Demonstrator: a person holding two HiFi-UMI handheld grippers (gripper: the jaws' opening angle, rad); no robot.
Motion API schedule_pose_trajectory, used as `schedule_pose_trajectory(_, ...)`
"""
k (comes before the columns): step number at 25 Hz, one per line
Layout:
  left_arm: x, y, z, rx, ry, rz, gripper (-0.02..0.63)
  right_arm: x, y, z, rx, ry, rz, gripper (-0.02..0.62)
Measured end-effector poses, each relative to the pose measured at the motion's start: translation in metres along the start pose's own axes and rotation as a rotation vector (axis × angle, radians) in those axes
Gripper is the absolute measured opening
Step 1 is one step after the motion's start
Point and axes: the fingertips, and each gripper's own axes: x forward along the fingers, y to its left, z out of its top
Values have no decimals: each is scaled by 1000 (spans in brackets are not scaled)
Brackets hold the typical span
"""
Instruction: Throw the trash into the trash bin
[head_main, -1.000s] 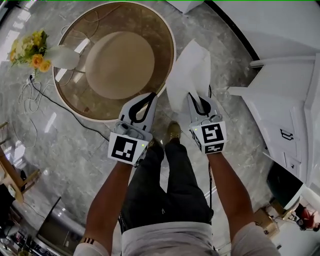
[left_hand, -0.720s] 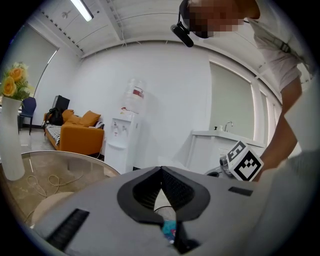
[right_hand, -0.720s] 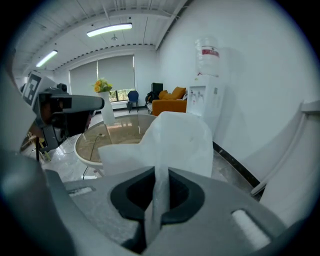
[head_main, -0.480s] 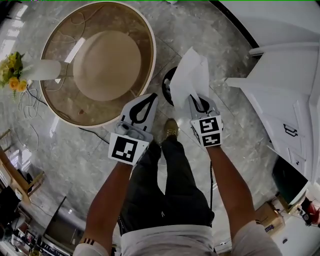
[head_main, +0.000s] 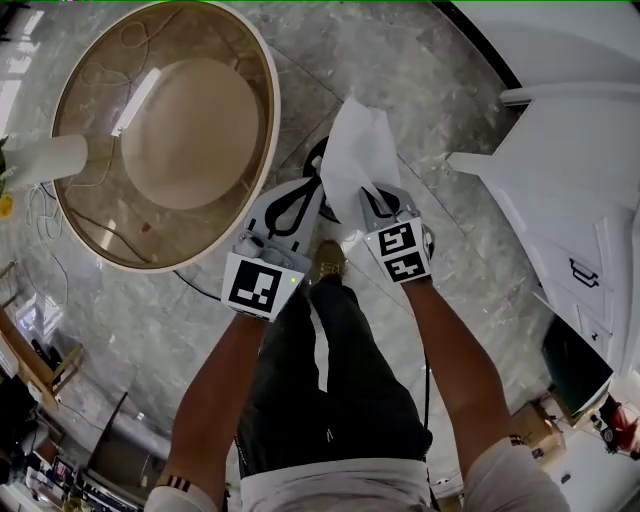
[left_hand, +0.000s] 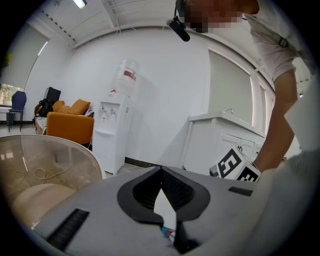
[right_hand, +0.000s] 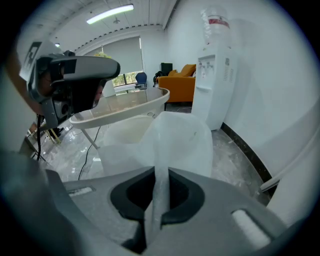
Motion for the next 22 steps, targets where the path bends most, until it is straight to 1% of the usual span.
schedule_pose_trajectory(4,27,-8,-26,15,20,-52,0,28,-10,-25,-18,46,20,12)
schedule_pose_trajectory(6,35,-7,-35,16,21,-62,0,43,-14,-38,-24,75,30,14)
schedule_pose_trajectory(11,47,-4,-55,49,24,-86,0,75,-20,-67,-29,124,53,14)
schedule_pose_trajectory(18,69,2,-81,67,0,-111,0,116,-26,-86,-43,155,66,15)
schedule_pose_trajectory(22,77,6,-97,79,-12,-120,0,140,-31,-96,-59,171,58,15)
